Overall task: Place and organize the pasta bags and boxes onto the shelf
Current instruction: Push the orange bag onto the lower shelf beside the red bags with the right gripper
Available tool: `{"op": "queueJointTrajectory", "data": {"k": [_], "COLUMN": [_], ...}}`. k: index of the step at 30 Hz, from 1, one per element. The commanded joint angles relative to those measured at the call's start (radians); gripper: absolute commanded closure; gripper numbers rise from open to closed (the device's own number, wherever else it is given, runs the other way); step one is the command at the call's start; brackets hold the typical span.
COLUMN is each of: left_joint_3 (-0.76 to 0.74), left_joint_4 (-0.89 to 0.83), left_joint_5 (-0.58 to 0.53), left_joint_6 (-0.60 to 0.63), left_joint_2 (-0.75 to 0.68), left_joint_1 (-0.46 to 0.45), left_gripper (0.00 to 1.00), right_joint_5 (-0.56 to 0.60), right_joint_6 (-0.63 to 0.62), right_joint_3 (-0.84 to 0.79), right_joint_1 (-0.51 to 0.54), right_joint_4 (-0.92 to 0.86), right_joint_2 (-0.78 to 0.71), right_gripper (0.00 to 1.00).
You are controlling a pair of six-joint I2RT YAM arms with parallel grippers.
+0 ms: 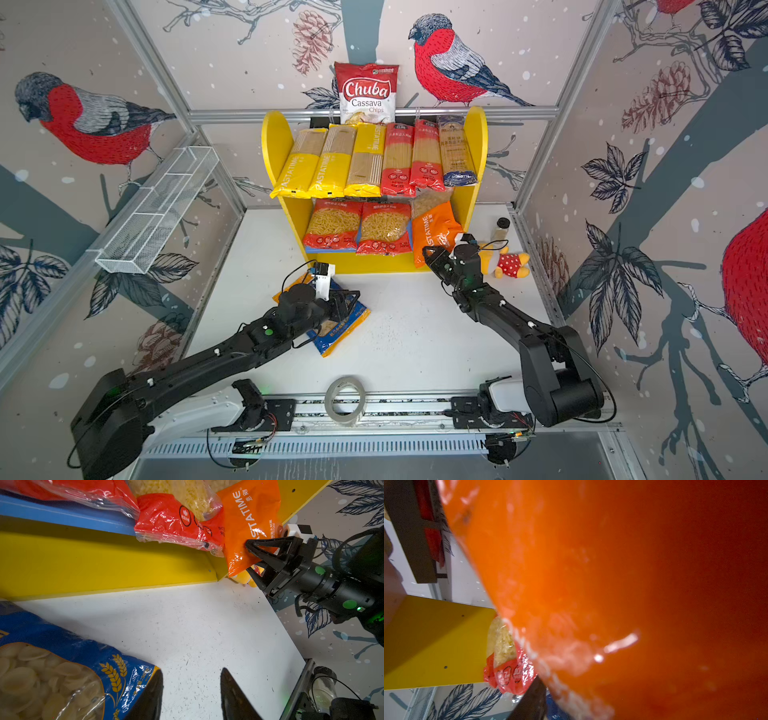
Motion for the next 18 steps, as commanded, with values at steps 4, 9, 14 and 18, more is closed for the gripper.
{"op": "queueJointTrajectory", "data": {"k": [4,9,14,18], "left_joint_3": [-0.006,0.007,-0.004,-0.009], "left_joint_4": [0.052,0.044,0.041,0.061], "left_joint_5": [0.001,0.004,-0.008,0.001], "left_joint_6": [0.000,0.002,0.003,-0.003], "left_joint_2": [-0.005,-0.003,-0.015,0.003], "left_joint_1": [0.002,0.002,0.002,0.002], "left_gripper": [0.55,0.56,0.56,0.56], "right_joint_5": [-0.049,-0.115,-0.116,-0.123], "right_joint_6": [0.167,0.267,0.325,0.396], "right_joint_3": [0.004,0.065,0.016,-0.074], "right_joint_1": [0.000,-0.008,0.008,0.002], "right_joint_4": [0.231,0.346,0.380,0.377], "right_joint_2": [-0.027,0.021,0.038,0.088], "right_gripper": [0.79,0.88,0.88,0.87]}}
